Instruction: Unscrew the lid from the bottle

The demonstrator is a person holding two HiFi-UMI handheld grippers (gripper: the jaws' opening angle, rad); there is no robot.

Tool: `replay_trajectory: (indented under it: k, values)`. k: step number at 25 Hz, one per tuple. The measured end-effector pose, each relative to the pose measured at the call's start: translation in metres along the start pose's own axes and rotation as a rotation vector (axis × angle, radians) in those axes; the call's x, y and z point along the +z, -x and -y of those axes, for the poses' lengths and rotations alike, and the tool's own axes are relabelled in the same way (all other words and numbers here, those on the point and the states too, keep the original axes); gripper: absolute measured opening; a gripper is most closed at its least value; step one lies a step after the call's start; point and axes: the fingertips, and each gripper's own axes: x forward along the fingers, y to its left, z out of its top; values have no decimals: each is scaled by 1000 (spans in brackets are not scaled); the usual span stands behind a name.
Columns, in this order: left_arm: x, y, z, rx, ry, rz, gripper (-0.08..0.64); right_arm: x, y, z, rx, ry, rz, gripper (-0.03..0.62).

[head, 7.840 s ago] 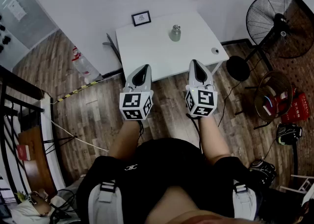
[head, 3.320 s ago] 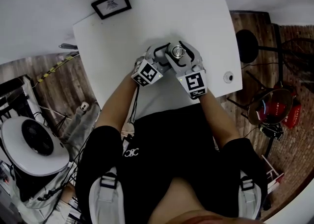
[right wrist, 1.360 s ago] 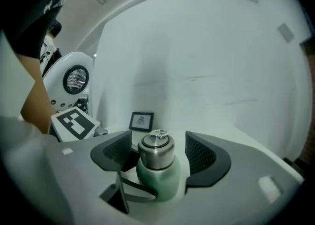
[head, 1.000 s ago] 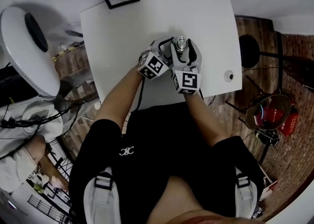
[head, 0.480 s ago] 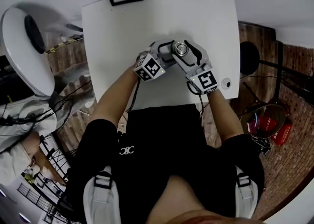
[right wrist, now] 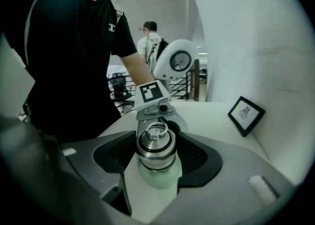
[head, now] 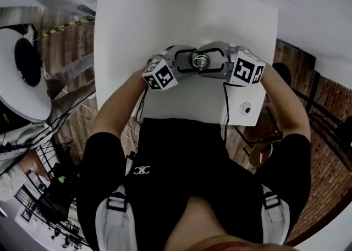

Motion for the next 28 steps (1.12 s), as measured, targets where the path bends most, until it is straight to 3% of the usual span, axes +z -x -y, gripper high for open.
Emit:
replay_trajectory:
  k: [2, 5, 7, 10, 14, 19, 21, 25, 28]
  values:
    - [-5, 0, 0, -8, -14, -26, 365, -6, -1, -5, 110, 69, -82, 267]
    - [-7, 1, 1, -1, -18, -38, 364, -7, -3, -9, 189, 137, -145, 267]
    - [-7, 1, 1, 3, -15, -38, 362, -6, -4, -9, 181, 144, -162, 267]
    - [-9, 2, 1, 7, -13, -41, 362, -2, -3, -6, 73, 133, -152, 272]
    - [-11, 4, 1, 18, -3, -35, 362, 16, 10, -4, -204, -3, 25, 287]
    - [-14, 4, 0, 56, 23, -20, 362, 6, 33, 4, -768, -265, 217, 287]
    - [-13, 2, 0, 70, 35, -13, 362, 7, 33, 1, -950, -347, 298, 287]
    - [-14, 2, 0, 87, 46, -10, 362, 7, 14, -3, -1216, -382, 234, 285]
    - [-14, 1, -1, 82, 47, -13, 362, -4, 16, 5, -1395, -464, 194, 285]
